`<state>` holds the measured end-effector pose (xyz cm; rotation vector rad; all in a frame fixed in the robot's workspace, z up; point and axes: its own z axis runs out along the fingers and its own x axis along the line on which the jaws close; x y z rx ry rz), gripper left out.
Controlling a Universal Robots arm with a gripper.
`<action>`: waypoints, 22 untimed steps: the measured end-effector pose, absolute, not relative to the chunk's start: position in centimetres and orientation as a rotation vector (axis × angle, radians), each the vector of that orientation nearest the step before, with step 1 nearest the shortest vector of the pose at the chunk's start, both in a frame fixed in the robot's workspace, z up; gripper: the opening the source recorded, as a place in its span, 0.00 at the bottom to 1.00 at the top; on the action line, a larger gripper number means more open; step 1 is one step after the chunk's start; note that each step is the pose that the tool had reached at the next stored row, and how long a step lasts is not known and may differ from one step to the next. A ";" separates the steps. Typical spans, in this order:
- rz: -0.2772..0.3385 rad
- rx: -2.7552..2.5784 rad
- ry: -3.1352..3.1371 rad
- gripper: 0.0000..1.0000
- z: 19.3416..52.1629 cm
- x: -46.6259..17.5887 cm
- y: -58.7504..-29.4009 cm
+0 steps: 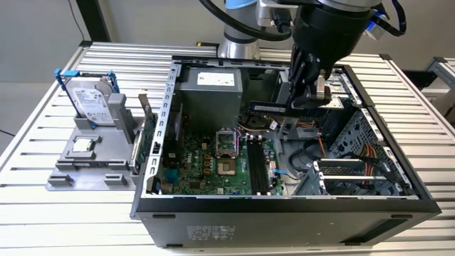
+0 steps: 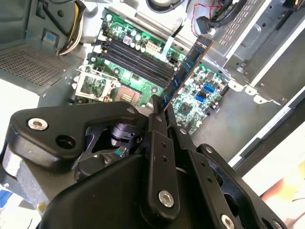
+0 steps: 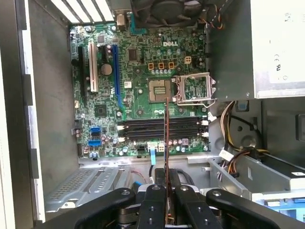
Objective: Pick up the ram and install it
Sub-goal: 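Pick up the ram and move it above insertion slot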
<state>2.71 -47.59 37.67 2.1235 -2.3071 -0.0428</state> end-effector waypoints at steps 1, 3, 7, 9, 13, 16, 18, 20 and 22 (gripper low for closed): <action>-0.043 2.124 -2.307 0.00 37.7 2.7 -47.5; -0.043 2.123 -2.307 0.00 37.7 2.8 -47.4; -0.043 2.124 -2.307 0.00 37.7 2.9 -47.3; -0.043 2.124 -2.307 0.00 37.7 3.0 -47.2; -0.043 2.124 -2.307 0.00 37.7 3.0 -47.1; -0.043 2.124 -2.307 0.00 37.7 3.0 -47.1; -0.043 2.124 -2.307 0.00 37.7 3.0 -47.1; -0.043 2.124 -2.307 0.00 37.7 3.0 -47.1; -0.043 2.124 -2.307 0.00 37.7 3.0 -47.1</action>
